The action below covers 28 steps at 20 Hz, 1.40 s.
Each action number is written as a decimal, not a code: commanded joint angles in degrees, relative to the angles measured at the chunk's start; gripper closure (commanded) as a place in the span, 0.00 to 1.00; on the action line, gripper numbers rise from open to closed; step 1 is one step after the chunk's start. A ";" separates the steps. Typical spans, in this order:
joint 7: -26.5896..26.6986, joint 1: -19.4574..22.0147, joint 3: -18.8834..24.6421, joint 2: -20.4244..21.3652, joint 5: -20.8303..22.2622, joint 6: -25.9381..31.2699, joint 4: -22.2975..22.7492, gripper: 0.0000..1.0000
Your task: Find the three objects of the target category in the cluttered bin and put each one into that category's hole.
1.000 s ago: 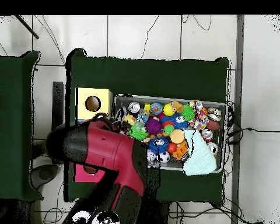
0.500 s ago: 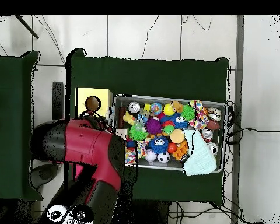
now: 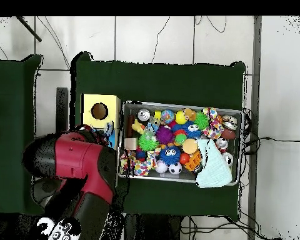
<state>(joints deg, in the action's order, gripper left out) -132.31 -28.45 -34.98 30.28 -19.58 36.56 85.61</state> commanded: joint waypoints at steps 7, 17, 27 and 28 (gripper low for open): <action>-15.25 -1.39 3.86 -2.85 -2.18 -5.88 5.50 1.00; -14.52 -1.01 3.65 -2.78 -2.55 -6.63 6.14 1.00; -8.98 4.41 5.01 0.49 -0.97 -9.34 9.09 1.00; -8.27 5.09 5.13 0.89 -0.57 -9.80 9.47 1.00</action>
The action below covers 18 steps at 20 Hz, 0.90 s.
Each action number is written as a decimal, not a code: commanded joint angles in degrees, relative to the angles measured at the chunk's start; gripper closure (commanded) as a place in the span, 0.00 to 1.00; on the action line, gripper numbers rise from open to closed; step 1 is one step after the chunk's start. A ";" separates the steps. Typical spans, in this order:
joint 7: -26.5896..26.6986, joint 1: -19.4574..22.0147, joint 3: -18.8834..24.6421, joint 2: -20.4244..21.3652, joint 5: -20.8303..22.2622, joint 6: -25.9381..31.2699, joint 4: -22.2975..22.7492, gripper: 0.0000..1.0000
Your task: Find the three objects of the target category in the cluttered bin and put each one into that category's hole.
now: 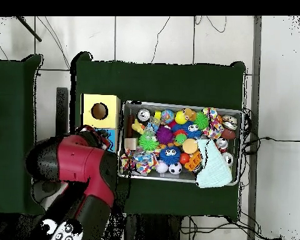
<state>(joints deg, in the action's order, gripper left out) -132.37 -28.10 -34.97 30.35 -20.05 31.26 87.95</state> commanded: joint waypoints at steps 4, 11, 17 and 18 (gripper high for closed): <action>-6.65 6.86 6.32 2.34 0.60 -6.33 8.99 1.00; -5.04 10.26 9.98 3.89 1.48 -10.62 13.11 1.00; -3.76 12.50 13.14 5.01 2.74 -13.97 16.33 0.00; -3.52 13.05 13.76 5.28 2.77 -14.43 16.83 0.00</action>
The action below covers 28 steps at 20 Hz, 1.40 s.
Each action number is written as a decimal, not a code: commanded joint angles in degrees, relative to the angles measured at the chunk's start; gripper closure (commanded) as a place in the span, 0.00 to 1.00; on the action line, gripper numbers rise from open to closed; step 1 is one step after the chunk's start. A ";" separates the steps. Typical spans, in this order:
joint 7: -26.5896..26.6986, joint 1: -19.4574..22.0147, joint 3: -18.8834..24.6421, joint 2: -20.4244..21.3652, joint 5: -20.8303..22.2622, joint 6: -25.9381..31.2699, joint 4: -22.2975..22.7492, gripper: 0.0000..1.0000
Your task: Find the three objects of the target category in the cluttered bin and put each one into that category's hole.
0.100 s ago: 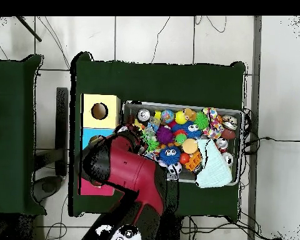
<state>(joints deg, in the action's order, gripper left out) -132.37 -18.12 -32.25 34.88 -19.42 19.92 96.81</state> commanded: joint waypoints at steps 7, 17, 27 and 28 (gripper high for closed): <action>-3.05 6.21 14.20 0.57 3.16 -4.79 10.43 0.00; -3.15 11.26 20.07 -0.89 5.44 -10.96 14.59 0.00; -5.69 10.19 18.37 -4.15 4.51 -8.66 12.83 0.00; -5.26 11.00 18.87 -4.39 4.72 -8.74 13.09 0.00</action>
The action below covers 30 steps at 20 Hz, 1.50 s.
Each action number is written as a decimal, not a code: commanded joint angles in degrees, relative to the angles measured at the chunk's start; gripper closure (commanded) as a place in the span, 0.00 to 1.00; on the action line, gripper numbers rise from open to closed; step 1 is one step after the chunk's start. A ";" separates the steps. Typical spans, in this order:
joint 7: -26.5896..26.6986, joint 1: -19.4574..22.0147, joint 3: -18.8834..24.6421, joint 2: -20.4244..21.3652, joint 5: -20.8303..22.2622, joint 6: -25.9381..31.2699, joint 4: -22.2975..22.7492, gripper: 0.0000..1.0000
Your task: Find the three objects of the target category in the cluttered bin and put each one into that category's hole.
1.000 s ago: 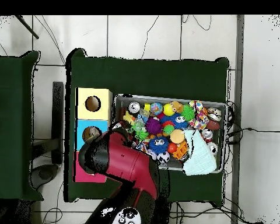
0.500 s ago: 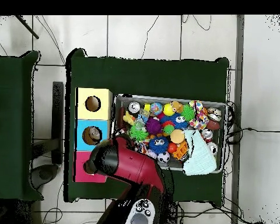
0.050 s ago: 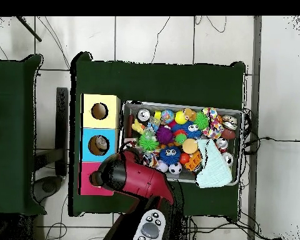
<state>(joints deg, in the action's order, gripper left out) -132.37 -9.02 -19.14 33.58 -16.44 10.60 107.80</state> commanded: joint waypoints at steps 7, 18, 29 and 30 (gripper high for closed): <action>-4.76 3.20 6.25 -4.84 2.13 -0.14 2.06 0.00; -3.68 3.37 5.51 -2.94 2.49 3.73 2.68 0.00; -2.44 2.91 3.98 -0.93 2.90 9.95 1.78 0.00; -2.57 2.91 4.24 -1.06 2.83 9.71 1.87 0.00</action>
<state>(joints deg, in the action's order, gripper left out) -132.37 -7.29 -18.44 31.33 -16.44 12.24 108.49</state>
